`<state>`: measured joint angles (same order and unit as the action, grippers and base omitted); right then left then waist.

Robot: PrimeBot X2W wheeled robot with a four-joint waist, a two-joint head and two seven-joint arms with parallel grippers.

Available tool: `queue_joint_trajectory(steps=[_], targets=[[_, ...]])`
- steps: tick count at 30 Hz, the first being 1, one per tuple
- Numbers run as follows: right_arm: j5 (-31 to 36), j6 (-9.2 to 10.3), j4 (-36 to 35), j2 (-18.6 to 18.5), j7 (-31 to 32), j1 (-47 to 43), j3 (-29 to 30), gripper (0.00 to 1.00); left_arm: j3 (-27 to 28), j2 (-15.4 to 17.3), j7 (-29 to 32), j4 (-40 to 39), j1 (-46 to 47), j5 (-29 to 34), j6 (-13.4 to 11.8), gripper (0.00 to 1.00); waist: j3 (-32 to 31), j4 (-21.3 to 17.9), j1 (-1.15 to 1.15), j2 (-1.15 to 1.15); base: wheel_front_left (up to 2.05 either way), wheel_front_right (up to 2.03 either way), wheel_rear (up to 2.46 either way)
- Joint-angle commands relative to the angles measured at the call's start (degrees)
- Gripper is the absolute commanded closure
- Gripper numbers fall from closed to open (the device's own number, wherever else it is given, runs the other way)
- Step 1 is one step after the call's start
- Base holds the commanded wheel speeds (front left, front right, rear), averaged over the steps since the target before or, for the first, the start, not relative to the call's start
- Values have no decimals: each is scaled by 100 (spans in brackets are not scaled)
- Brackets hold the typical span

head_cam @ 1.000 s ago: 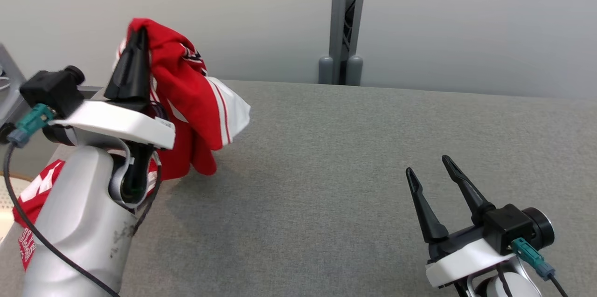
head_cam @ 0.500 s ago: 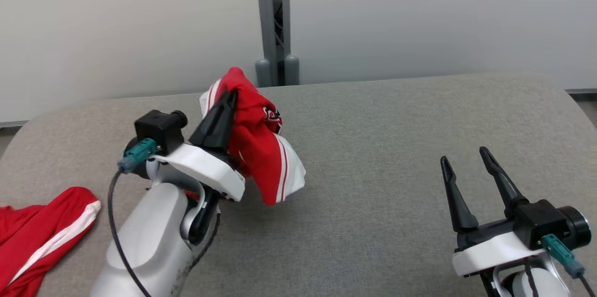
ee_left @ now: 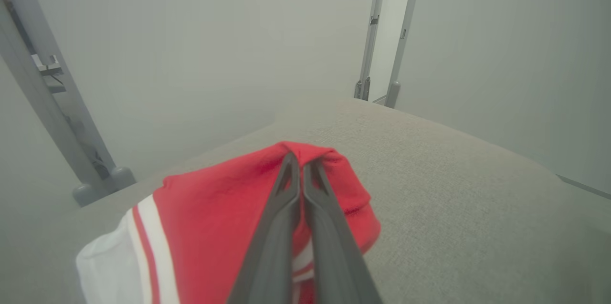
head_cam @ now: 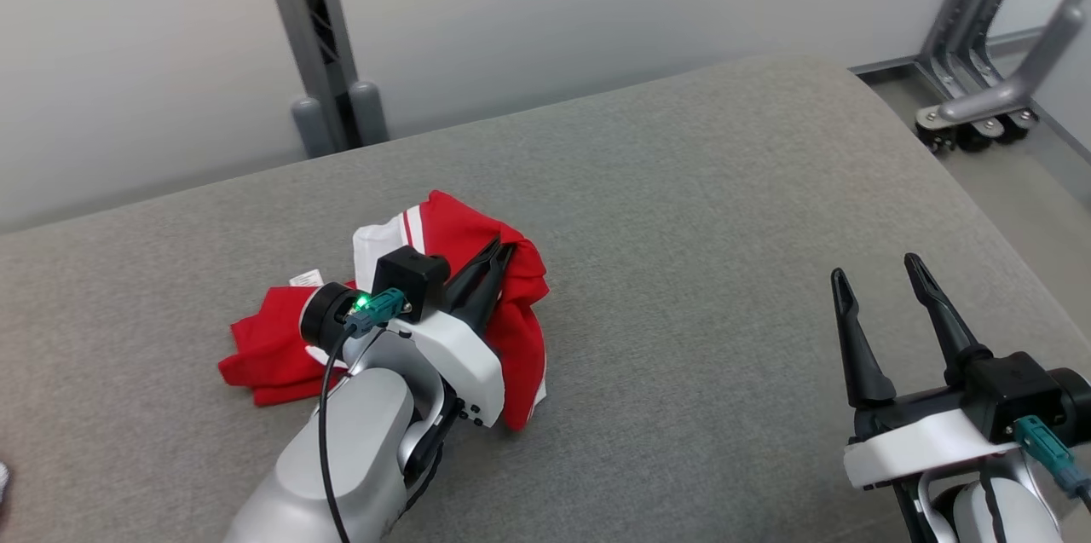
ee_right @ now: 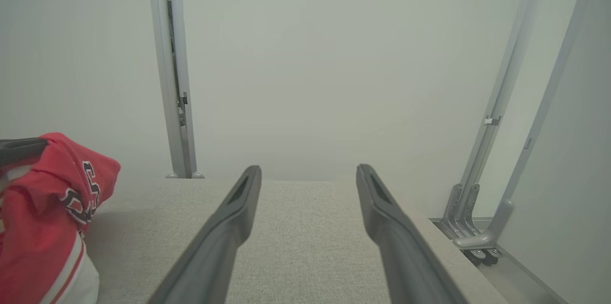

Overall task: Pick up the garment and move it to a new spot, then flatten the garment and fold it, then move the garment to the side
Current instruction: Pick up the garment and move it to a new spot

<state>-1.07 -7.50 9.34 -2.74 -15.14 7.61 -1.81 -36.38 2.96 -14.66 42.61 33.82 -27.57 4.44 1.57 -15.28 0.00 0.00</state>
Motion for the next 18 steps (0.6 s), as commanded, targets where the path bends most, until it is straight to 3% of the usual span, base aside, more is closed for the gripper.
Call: queue_joint_trajectory(steps=[1, 9, 10, 11, 18], targets=[[-54, 1, 4, -28, 0, 32, 8, 0, -50, 17, -26, 78, 148, -23, -23, 100, 218, -356, 0, 0, 0, 0, 0], [-160, 1, 30, -25, 0, 115, -16, 0, -745, 11, -48, 25, 463, -543, -13, 100, 506, -697, 0, 0, 0, 0, 0], [-201, 1, 48, -28, 0, 126, -36, 0, -965, 8, -55, 41, 583, -629, -121, 58, 538, -727, 0, 0, 0, 0, 0], [-214, 1, 61, -27, 0, 135, -53, 0, -1046, 8, -44, 94, 567, -782, -147, 0, 540, -736, 0, 0, 0, 0, 0], [-221, 1, 129, -27, 0, 92, -63, 0, -1283, 7, -59, 109, 658, -1093, -378, 0, 382, -505, 0, 0, 0, 0, 0]])
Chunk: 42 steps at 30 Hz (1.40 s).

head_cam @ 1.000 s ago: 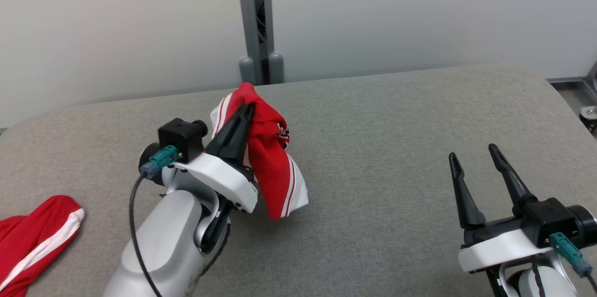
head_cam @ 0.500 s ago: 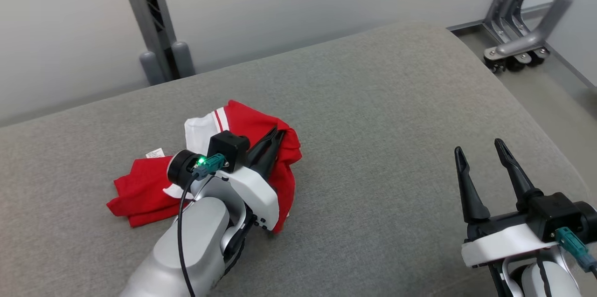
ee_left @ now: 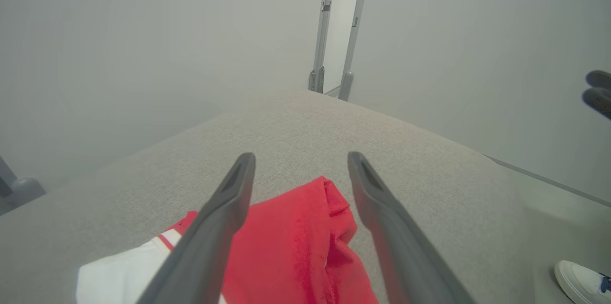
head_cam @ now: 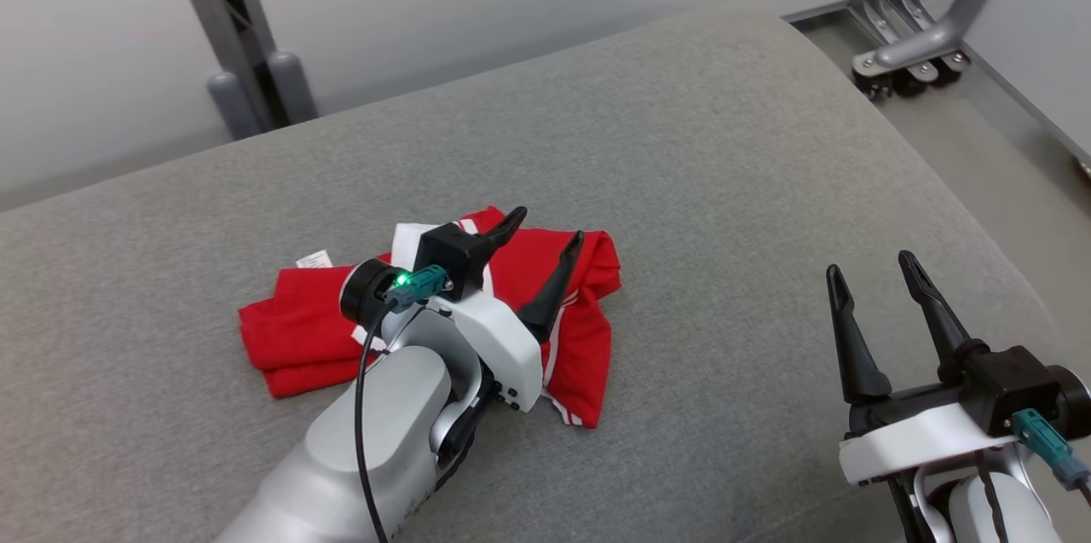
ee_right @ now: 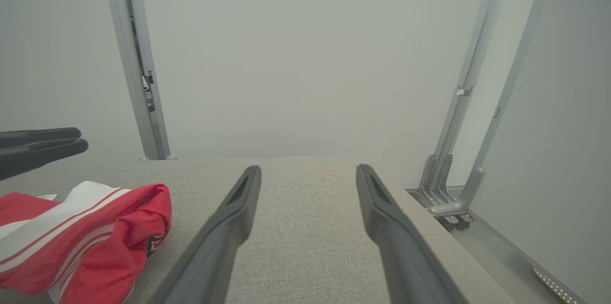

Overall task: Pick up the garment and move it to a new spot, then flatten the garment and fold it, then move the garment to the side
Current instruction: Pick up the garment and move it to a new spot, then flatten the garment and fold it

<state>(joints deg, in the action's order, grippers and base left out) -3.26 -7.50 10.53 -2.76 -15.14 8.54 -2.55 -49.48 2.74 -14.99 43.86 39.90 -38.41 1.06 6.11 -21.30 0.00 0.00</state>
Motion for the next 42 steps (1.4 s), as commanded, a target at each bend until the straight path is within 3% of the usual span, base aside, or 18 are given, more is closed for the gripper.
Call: queue_joint_trajectory(steps=[1, 6, 10, 20, 32, 42], targets=[[4, 1, 12, -24, 0, -18, 21, 0, 78, 30, -27, -40, 23, -3, -70, 0, -120, 163, 0, 0, 0, 0, 0], [-36, 1, -103, -27, 0, -107, -1, 0, 658, 56, -25, -299, -272, 259, -197, 0, -391, 549, 0, 0, 0, 0, 0], [-7, 1, -192, -25, 0, -183, -39, 0, 1261, 282, -21, -714, -696, 729, -368, 0, -553, 921, 0, 0, 0, 0, 0], [232, 1, -253, -32, 0, -358, -205, 0, 2705, 634, -22, -1661, -2153, 1597, -292, 0, -897, 1766, 0, 0, 0, 0, 0], [169, 1, -136, -27, 0, -574, -286, 0, 4411, 126, -23, -2816, -3856, 2332, -115, 0, -1149, 2160, 0, 0, 0, 0, 0], [153, 1, -40, -28, 0, -672, -374, 0, 4703, 23, -23, -3111, -4387, 2540, -16, 0, -1127, 2196, 0, 0, 0, 0, 0]])
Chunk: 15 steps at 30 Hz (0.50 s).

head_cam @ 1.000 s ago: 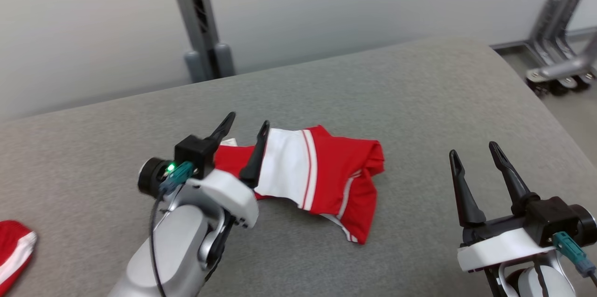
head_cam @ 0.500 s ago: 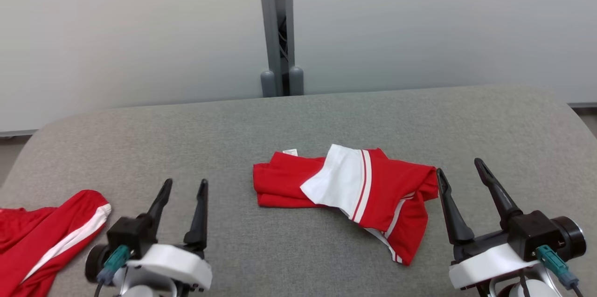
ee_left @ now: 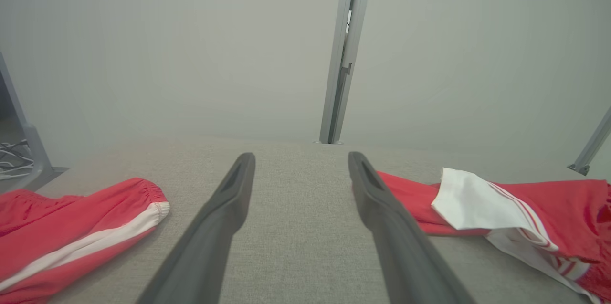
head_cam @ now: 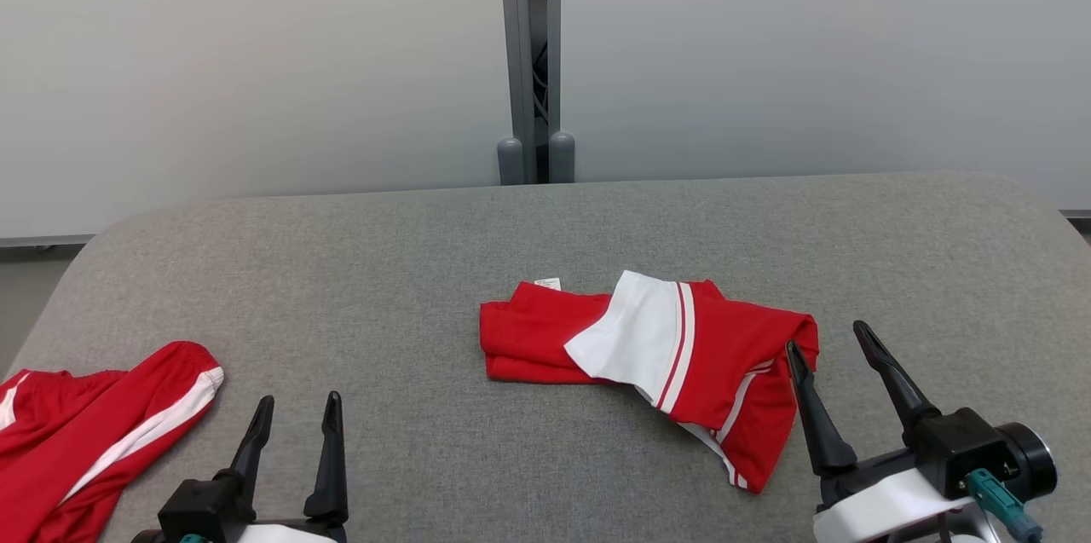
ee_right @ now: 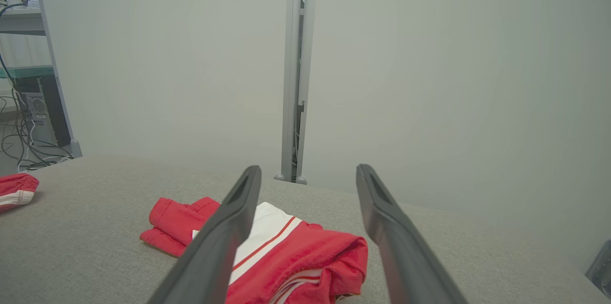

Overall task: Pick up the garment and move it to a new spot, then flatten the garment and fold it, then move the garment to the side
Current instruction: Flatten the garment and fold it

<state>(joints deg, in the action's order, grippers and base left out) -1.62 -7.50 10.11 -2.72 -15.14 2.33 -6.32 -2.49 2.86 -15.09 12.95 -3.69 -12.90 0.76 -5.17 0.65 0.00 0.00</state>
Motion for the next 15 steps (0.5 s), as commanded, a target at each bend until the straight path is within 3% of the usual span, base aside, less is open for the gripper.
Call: queue_joint_trajectory(steps=[1, 10, 15], targets=[[-6, 1, 12, -32, 0, -54, 1, 0, -14, 14, -13, -28, -34, -44, 1, 0, 7, 3, 0, 0, 0, 0, 0], [125, 1, 56, -30, 0, 38, -105, 0, -170, 14, -13, -56, 106, -150, -15, 0, 71, 23, 0, 0, 0, 0, 0], [640, 2, 324, -164, 0, 248, -645, 0, -272, 15, -13, 10, 179, -208, 16, 0, 196, 71, 0, 0, 0, 0, 0]])
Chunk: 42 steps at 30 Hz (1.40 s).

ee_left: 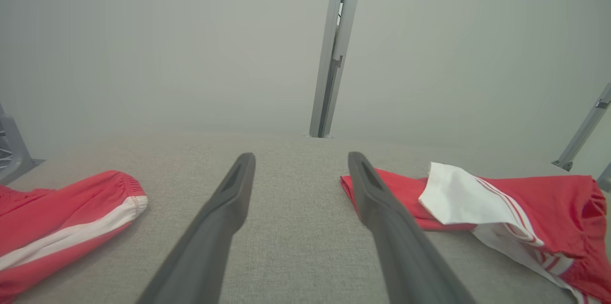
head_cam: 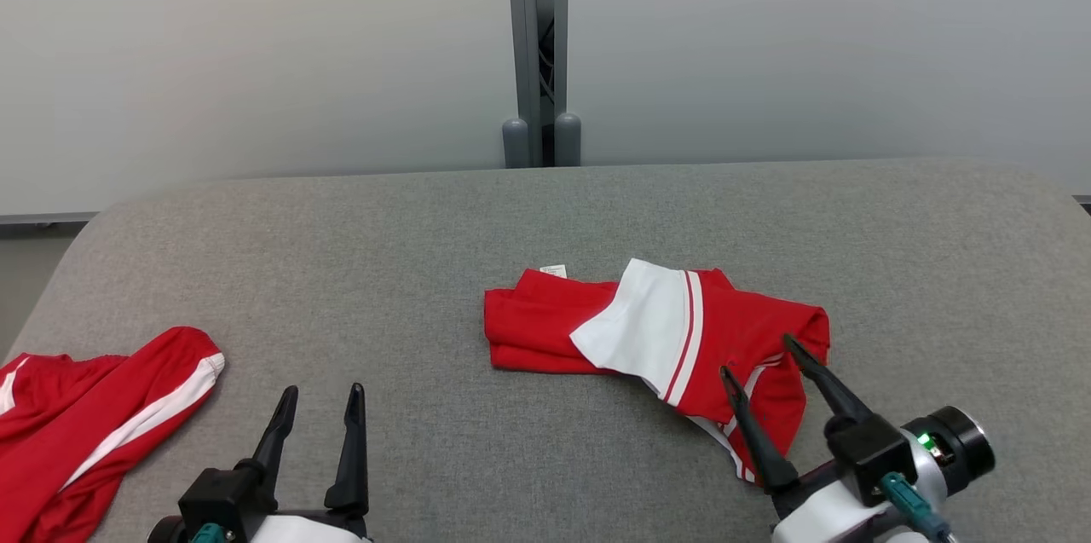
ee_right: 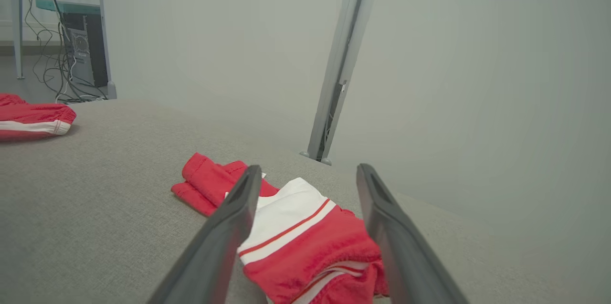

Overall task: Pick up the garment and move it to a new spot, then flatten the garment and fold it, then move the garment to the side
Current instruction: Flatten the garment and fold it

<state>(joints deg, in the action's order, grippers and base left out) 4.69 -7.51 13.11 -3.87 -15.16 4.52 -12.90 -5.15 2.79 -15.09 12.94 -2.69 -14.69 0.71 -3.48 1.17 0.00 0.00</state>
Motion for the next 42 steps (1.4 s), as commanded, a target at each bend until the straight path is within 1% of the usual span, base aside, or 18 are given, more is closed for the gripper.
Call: queue_joint_trajectory(steps=[1, 5, 10, 16, 21, 22, 24, 25, 26, 27, 31, 34, 40, 42], targets=[[82, 3, 128, -69, 1, 94, -72, 0, -29, 20, -13, 23, 104, -36, 30, 0, 54, 38, 0, 0, 0, 0, 0], [405, 3, 749, -142, 1, 389, -291, 0, -128, 22, -13, 71, 172, -76, 46, 0, 162, 164, 0, 0, 0, 0, 0], [953, 3, 1614, -161, 1, 802, -345, 0, -229, 22, -13, 136, 273, -138, 67, 0, 292, 398, 0, 0, 0, 0, 0], [1600, 3, 2434, -111, 2, 1224, -332, 0, -318, 22, -13, 184, 371, -173, 92, 0, 404, 688, 0, 0, 0, 0, 0], [2145, 3, 2886, -92, 1, 1477, -183, 0, -369, 22, -13, 193, 436, -193, 105, 0, 486, 872, 0, 0, 0, 0, 0], [2145, 3, 2886, -92, 1, 1477, -183, 0, -369, 22, -13, 193, 436, -193, 105, 0, 486, 872, 0, 0, 0, 0, 0], [2328, 3, 2959, -72, 1, 1520, -55, 0, -382, 22, -13, 192, 439, -204, 110, 0, 502, 922, 0, 0, 0, 0, 0], [2422, 3, 2982, -38, 1, 1559, 110, 2, -385, 21, -13, 198, 440, -212, 114, 0, 513, 951, 0, 0, 0, 0, 0], [2451, 3, 3048, -21, 2, 1553, 168, 67, -392, 21, -13, 206, 440, -212, 116, 0, 514, 964, 0, 0, 0, 0, 0], [2500, 3, 3053, 1, 1, 1566, 204, 100, -395, 21, -13, 213, 439, -214, 118, 0, 512, 973, 0, 0, 0, 0, 0], [2383, 3, 3015, 58, 1, 1592, 306, 100, -380, 21, -13, 241, 443, -207, 124, 0, 500, 967, 0, 0, 0, 0, 0], [2026, 3, 2898, 91, 2, 1541, 86, 100, -373, 21, -13, 263, 445, -199, 127, 0, 450, 915, 0, 0, 0, 0, 0], [412, 3, 2251, 82, 2, 1522, -1120, 100, -394, 22, -13, 295, 398, -191, 122, 0, 314, 730, 0, 0, 0, 0, 0], [-46, 3, 1967, 81, 1, 1630, -1414, 100, -404, 22, -13, 293, 389, -197, 111, 0, 276, 657, 0, 0, 0, 0, 0]])
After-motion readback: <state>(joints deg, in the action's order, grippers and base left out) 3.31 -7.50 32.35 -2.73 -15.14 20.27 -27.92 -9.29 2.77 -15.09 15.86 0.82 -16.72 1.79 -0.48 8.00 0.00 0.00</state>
